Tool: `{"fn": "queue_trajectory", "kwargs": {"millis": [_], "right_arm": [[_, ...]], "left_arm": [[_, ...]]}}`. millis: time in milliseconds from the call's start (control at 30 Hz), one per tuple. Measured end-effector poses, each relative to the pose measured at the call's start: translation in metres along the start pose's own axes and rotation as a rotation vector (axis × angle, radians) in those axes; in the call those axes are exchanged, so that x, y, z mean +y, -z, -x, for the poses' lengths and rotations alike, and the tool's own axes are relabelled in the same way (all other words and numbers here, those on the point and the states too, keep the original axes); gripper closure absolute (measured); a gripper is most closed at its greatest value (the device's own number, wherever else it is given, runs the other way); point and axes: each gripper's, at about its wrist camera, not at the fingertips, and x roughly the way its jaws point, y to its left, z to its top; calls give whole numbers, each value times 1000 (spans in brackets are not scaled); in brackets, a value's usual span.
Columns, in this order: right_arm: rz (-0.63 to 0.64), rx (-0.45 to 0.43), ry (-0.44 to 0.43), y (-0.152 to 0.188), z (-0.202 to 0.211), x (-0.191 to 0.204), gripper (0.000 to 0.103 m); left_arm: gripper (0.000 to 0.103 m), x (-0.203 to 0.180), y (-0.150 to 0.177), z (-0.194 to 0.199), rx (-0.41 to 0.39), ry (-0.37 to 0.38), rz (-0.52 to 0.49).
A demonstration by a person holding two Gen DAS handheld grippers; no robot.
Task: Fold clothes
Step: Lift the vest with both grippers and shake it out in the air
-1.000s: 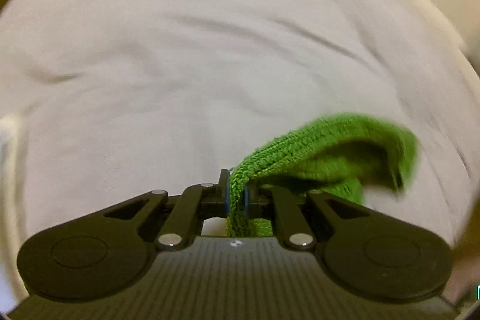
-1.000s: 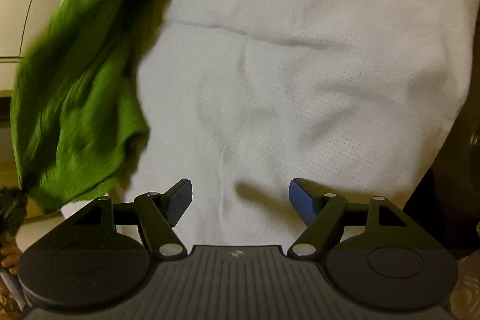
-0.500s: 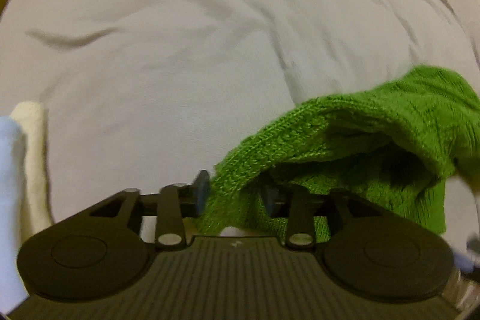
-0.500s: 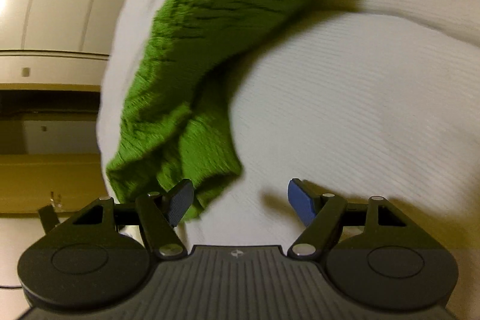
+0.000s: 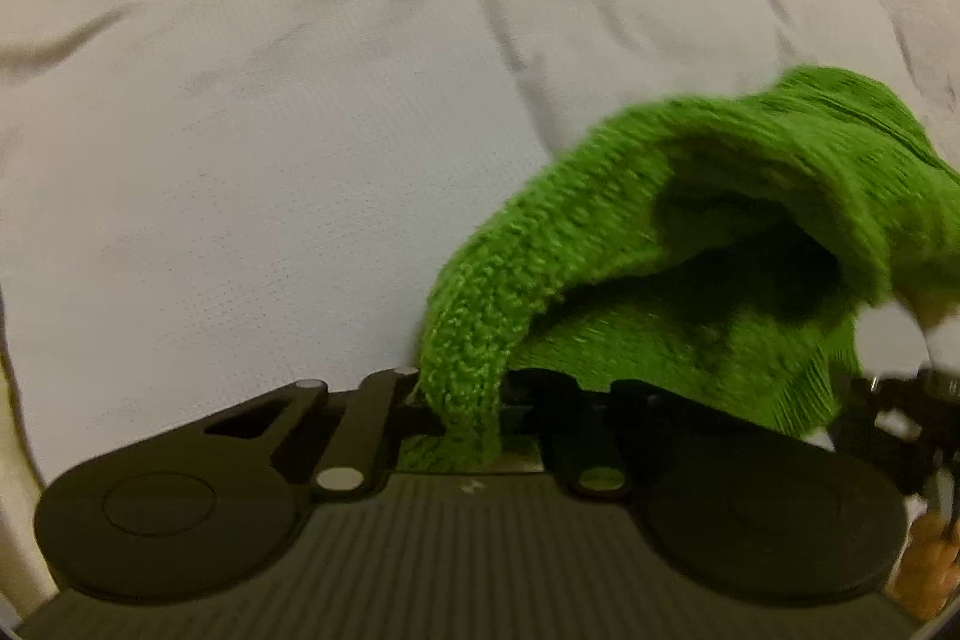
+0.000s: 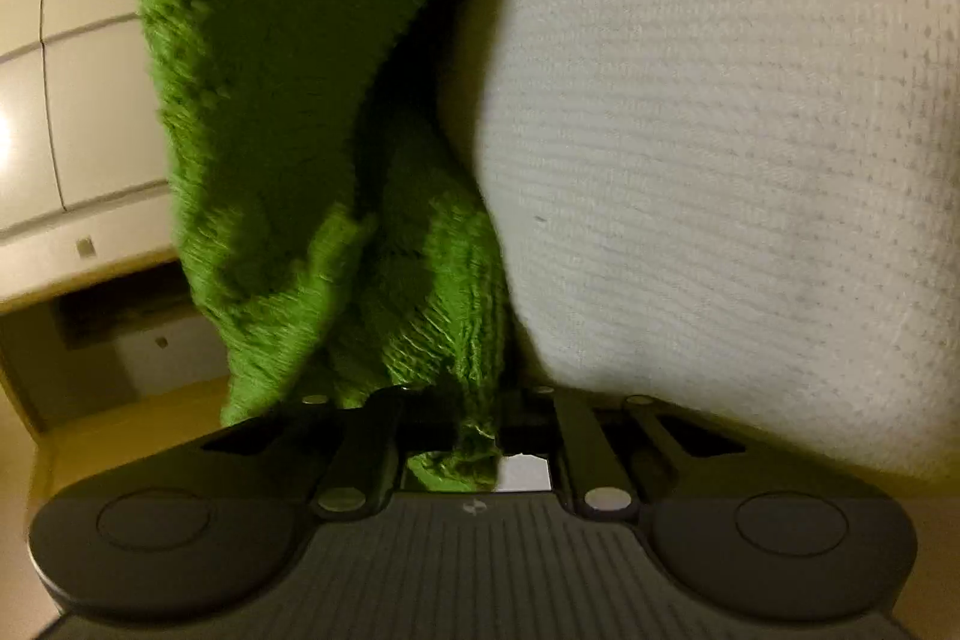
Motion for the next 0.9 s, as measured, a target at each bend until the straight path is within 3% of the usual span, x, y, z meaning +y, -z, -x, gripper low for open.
{"fn": "queue_trajectory", "kwargs": {"millis": [67,167,367,467,533,567,667,800,900], "right_arm": [[8,-40,-59,-3,25,12,94],[73,-131,-129,-13,87,46,95],[232,-333,-259,-37,226,123,102],[294,-409,-303,-48,286,153,102],[246,-332,-223,-55,276,128,100],[222,-294,-183,-58,271,116,82],[149,-179,-64,-68,256,79,62],[53,-28,86,-78,233,28,62],[26,37,128,-66,190,-11,62]], "left_arm": [[97,-11,3,20,-11,38,-18],[97,-31,10,60,-46,163,4],[97,-110,25,162,-234,392,-39],[97,-148,24,182,-278,391,-60],[97,-161,27,172,-271,343,-49],[97,-164,28,163,-255,320,-31],[97,-167,38,144,-214,242,22],[97,-159,46,125,-169,180,66],[97,-135,48,120,-146,156,88]]}}
